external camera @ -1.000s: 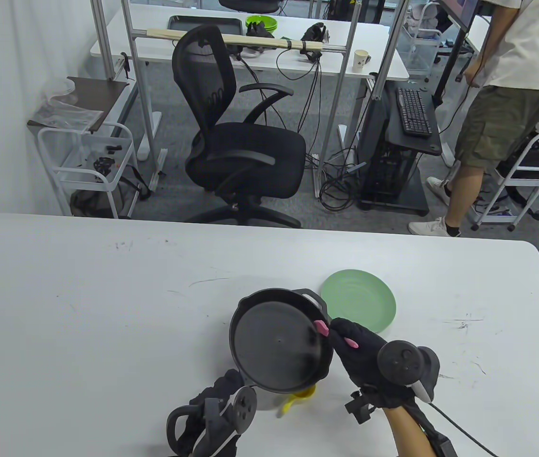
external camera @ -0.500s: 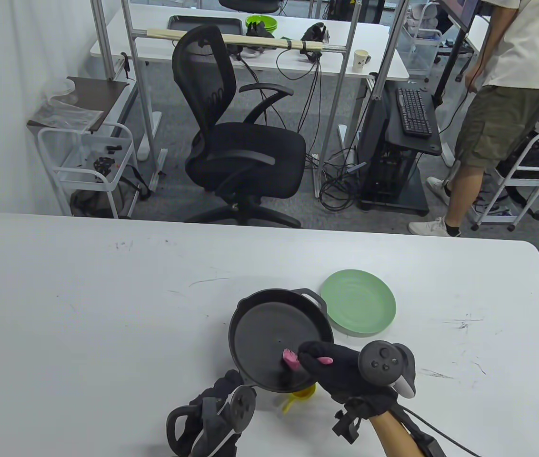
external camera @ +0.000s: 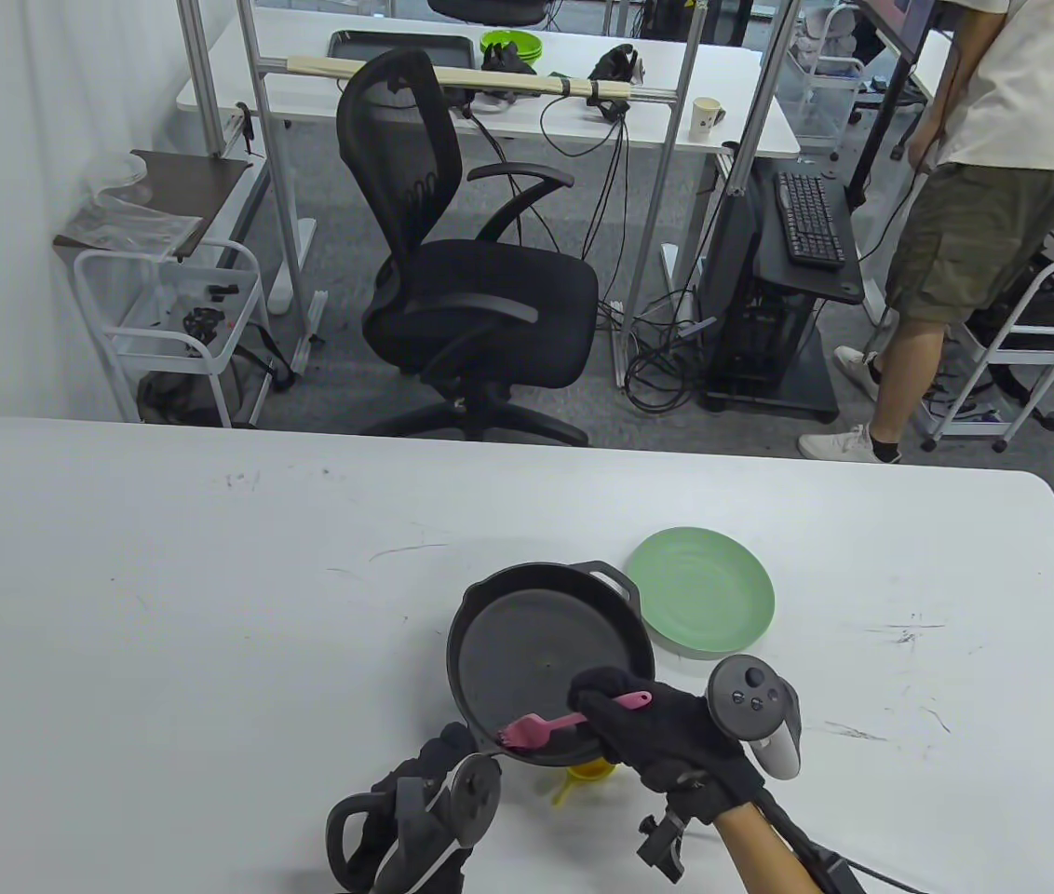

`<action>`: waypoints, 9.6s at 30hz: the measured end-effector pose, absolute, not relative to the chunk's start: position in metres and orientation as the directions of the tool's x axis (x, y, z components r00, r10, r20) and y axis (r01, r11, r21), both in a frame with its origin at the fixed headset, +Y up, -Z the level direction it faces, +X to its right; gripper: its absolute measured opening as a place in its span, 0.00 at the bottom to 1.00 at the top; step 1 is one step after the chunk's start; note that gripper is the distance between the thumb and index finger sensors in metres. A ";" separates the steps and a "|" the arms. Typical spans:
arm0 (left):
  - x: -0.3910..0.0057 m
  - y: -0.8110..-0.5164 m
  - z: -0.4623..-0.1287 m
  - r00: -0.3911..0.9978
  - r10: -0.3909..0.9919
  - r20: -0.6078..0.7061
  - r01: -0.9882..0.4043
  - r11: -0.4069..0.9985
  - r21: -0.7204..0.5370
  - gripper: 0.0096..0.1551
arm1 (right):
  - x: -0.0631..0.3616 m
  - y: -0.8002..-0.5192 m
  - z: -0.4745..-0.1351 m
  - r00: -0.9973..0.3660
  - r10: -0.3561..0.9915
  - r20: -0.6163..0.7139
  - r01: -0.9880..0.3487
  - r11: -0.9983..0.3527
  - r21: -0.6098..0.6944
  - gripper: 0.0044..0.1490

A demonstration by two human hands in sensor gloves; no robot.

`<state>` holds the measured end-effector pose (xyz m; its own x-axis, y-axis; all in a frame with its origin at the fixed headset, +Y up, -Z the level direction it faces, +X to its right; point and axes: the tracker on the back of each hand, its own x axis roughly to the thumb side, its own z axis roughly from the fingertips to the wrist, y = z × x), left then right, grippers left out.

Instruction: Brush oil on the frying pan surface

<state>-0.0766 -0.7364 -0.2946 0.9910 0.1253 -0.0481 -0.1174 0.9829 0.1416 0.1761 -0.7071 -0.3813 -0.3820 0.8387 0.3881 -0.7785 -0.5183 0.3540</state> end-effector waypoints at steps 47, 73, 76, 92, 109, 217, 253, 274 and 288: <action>-0.103 -0.736 -0.300 0.977 0.133 -0.165 -0.112 0.984 0.135 0.37 | 0.230 -0.688 -0.385 -0.125 0.936 0.330 -0.968 -0.188 0.166 0.24; -0.114 -0.738 -0.302 0.969 0.119 -0.218 -0.091 0.987 0.134 0.37 | 0.218 -0.740 -0.400 -0.525 0.821 0.226 -0.822 -0.558 0.115 0.24; -0.113 -0.738 -0.302 0.969 0.121 -0.216 -0.094 0.987 0.133 0.37 | 0.215 -0.740 -0.400 -0.536 0.810 0.236 -0.813 -0.571 0.115 0.24; -0.111 -0.738 -0.302 0.971 0.113 -0.212 -0.087 0.988 0.128 0.37 | 0.206 -0.725 -0.392 -0.457 0.824 0.335 -0.818 -0.537 0.205 0.25; -0.112 -0.737 -0.302 0.968 0.113 -0.224 -0.086 0.988 0.124 0.37 | 0.170 -0.702 -0.369 -0.556 0.561 0.614 -0.573 -0.793 0.205 0.24; -0.074 -0.739 -0.297 0.992 0.123 -0.034 -0.118 0.986 0.120 0.37 | 0.199 -0.704 -0.386 -0.566 0.731 0.381 -0.754 -0.646 0.118 0.26; -0.077 -0.736 -0.297 0.991 0.126 -0.045 -0.119 0.984 0.132 0.37 | 0.158 -0.699 -0.362 -0.497 0.657 0.567 -0.663 -0.709 0.240 0.27; -0.077 -0.736 -0.297 0.991 0.127 -0.048 -0.120 0.984 0.132 0.37 | 0.185 -0.704 -0.382 -0.449 0.800 0.397 -0.786 -0.565 0.251 0.29; -0.077 -0.737 -0.298 0.990 0.128 -0.052 -0.120 0.984 0.133 0.37 | 0.200 -0.686 -0.377 -0.730 0.486 0.480 -0.609 -0.782 -0.134 0.28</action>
<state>-0.0773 -0.7365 -0.2978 0.9904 0.1279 -0.0520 -0.1201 0.9838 0.1328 0.2004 -0.6857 -0.3774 -0.7301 0.4859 0.4804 -0.6087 -0.7820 -0.1340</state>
